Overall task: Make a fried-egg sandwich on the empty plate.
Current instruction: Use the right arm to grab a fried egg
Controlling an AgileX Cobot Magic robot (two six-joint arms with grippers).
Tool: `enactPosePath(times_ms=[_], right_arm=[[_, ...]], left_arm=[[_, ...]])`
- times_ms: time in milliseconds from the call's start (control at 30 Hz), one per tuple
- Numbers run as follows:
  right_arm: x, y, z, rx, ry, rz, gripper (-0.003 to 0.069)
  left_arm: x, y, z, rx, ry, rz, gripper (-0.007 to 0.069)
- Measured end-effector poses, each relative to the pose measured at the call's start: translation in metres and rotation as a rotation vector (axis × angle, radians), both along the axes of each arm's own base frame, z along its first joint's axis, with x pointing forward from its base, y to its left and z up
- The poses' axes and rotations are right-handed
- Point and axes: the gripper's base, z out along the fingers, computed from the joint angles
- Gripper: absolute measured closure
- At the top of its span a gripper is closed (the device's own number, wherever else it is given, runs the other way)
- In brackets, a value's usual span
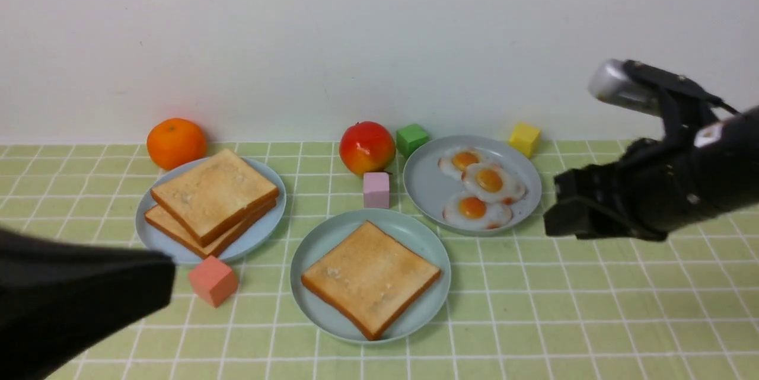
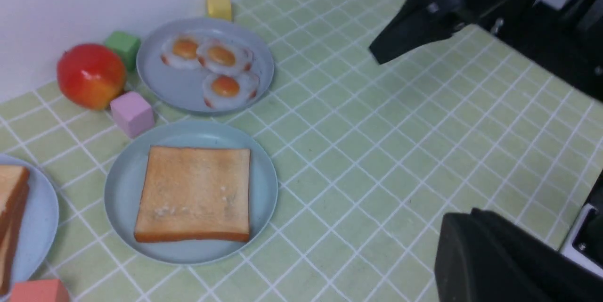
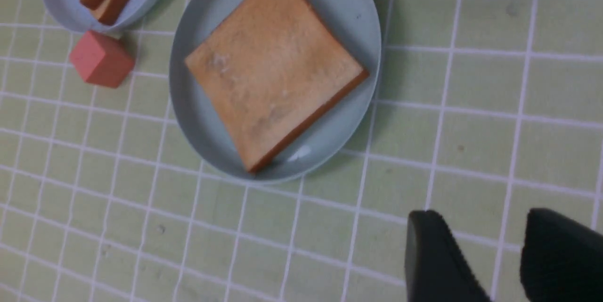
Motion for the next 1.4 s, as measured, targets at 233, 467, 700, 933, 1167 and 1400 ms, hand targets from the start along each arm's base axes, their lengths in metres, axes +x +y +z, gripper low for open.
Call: enactPosePath(times_ms=[233,467,700,933,1167,1400], right_arm=[[0.096,0.021,-0.021,-0.169,-0.010,0.100,0.0365],[0.154,0.049,-0.052,-0.436,0.060,0.084,0.0356],[0.186,0.073,-0.080,-0.502,0.039,0.065,0.0261],[0.210,0.084,-0.107,-0.497,-0.007,0.057,0.0148],[0.222,0.086,-0.123,-0.517,-0.073,0.061,0.0134],[0.224,0.086,-0.131,-0.556,-0.083,0.071,0.0133]], left_arm=[[-0.016,0.017,-0.027,-0.094,-0.071,0.022,0.0638],[-0.016,0.017,-0.026,-0.130,-0.055,0.032,0.0638],[-0.016,0.017,-0.026,-0.132,-0.053,0.032,0.0638],[-0.016,0.017,-0.026,-0.132,-0.053,0.032,0.0638],[-0.016,0.017,-0.026,-0.135,-0.055,0.033,0.0638],[-0.015,0.017,-0.025,-0.140,-0.061,0.034,0.0638]])
